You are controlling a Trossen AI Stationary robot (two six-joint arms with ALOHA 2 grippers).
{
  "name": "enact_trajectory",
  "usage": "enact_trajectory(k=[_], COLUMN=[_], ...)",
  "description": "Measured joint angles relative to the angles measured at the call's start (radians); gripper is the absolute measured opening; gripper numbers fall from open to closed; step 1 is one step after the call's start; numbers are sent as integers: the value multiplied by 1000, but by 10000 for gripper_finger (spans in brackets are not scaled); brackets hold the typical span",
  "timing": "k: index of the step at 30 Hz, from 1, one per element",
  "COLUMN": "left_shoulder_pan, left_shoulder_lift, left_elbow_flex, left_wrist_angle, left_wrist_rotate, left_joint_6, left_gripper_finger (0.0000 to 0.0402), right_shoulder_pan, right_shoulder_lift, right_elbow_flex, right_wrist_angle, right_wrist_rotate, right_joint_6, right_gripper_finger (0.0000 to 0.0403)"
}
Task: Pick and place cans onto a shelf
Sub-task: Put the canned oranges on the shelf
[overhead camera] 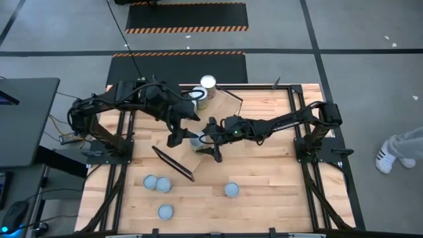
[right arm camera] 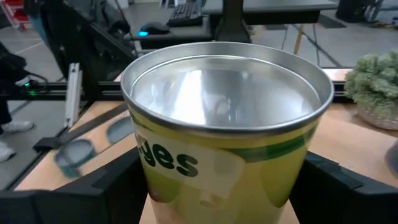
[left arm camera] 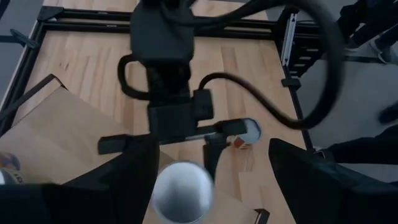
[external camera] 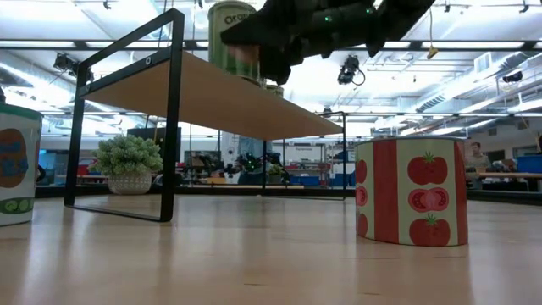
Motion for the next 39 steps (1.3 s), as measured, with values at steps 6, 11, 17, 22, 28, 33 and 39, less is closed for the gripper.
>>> enact_trajectory(k=[6,11,17,22,28,33,39], left_shoulder_pan=[0,0,0,0,0,1,2], left_shoulder_lift=[-4,-4,-4,-4,-4,-4,-4], left_elbow_flex=[0,0,0,0,0,0,0], left_wrist_angle=[0,-8,-24,-29,-60,-69,-102], left_wrist_rotate=[18,18,18,18,13,9,-31], left_joint_6=[0,-1,-3,1,4,6,6], left_gripper_finger=[306,306,306,306,306,306,306], right_shoulder_pan=[-13,-14,-21,-33,-32,-32,-32], right_shoulder_lift=[9,9,16,5,-37,-76,-129], right_elbow_flex=[1,1,-4,-4,-2,-3,-3], right_wrist_angle=[6,-1,-35,-24,-41,-76,-134], right_wrist_rotate=[7,34,52,54,54,56,63], right_joint_6=[-1,-1,4,7,1,1,-14], right_gripper_finger=[324,339,365,378,379,379,376])
